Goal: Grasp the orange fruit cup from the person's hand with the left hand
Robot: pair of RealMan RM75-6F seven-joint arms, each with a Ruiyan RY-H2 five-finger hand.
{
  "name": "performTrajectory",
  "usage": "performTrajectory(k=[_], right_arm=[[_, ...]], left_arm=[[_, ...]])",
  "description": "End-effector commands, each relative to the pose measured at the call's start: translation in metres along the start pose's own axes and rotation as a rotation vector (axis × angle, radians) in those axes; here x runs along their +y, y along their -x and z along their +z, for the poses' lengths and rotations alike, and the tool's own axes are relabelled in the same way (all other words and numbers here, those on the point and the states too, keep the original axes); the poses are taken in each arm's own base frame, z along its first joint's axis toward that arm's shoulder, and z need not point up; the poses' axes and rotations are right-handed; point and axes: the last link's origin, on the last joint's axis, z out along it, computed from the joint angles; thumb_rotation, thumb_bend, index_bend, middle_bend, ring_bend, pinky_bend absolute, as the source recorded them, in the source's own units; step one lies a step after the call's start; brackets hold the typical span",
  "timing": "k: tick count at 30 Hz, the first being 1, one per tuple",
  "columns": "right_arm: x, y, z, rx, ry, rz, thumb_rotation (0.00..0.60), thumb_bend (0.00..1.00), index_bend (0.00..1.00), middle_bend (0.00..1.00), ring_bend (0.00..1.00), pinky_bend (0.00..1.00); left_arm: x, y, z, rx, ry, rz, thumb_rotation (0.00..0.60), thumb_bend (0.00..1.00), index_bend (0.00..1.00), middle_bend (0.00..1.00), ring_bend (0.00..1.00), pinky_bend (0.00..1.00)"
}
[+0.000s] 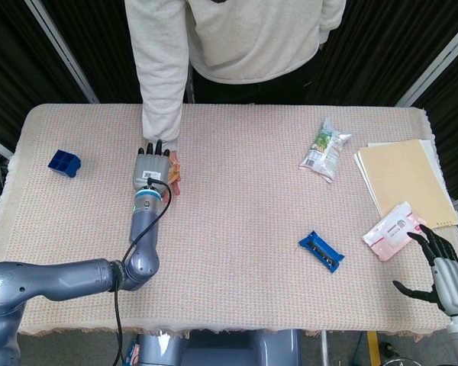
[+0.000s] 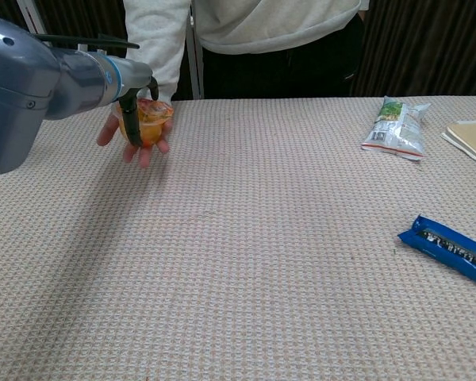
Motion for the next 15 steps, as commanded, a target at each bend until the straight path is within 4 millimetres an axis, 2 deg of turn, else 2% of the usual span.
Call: performTrajectory(k=[1, 3, 4, 7, 9, 12, 15], right_arm=[[0.0001, -0.0002, 0.0001, 0.001, 0.0, 0.0, 0.6, 0.07, 0.14, 0.0, 0.0, 0.0], [0.0002, -0.0004, 0.0002, 0.003, 0.0, 0.001, 0.6, 0.07, 0.14, 0.0, 0.0, 0.0], [0.0004, -0.0006, 0.0002, 0.004, 0.001, 0.001, 0.6, 0.07, 0.14, 0.0, 0.0, 0.0], [0.0008, -0.0008, 0.0, 0.005, 0.004, 0.004, 0.6, 0.07, 0.14, 0.0, 0.0, 0.0], [0.0008, -0.0012, -0.0003, 0.007, 0.004, 0.003, 0.6, 0.07, 0.14, 0.0, 0.0, 0.0], [0.0006, -0.0016, -0.0009, 0.01, 0.003, 0.0, 0.6, 0.07, 0.14, 0.0, 0.0, 0.0], [0.0007, -0.0017, -0.0012, 0.012, 0.003, -0.001, 0.6, 0.07, 0.14, 0.0, 0.0, 0.0]], left_arm=[[0.0022, 0.0017, -0.0001, -0.006, 0.002, -0.002, 0.6, 0.23, 0.22, 0.02, 0.06, 0.19], [0.0033, 0.0028, -0.0006, -0.007, 0.003, 0.002, 0.6, 0.25, 0.36, 0.13, 0.16, 0.28], [0.0037, 0.0031, -0.0009, -0.004, 0.004, 0.006, 0.6, 0.26, 0.4, 0.17, 0.19, 0.3], [0.0048, 0.0058, -0.0023, -0.001, 0.005, 0.016, 0.6, 0.41, 0.61, 0.39, 0.37, 0.44], [0.0056, 0.006, -0.0034, 0.018, 0.007, 0.014, 0.6, 0.51, 0.71, 0.48, 0.44, 0.51], [0.0057, 0.0063, -0.0062, 0.06, 0.019, 0.004, 0.6, 0.57, 0.77, 0.54, 0.49, 0.54], [0.0037, 0.0045, -0.0094, 0.097, 0.032, -0.016, 0.6, 0.58, 0.79, 0.55, 0.5, 0.55]])
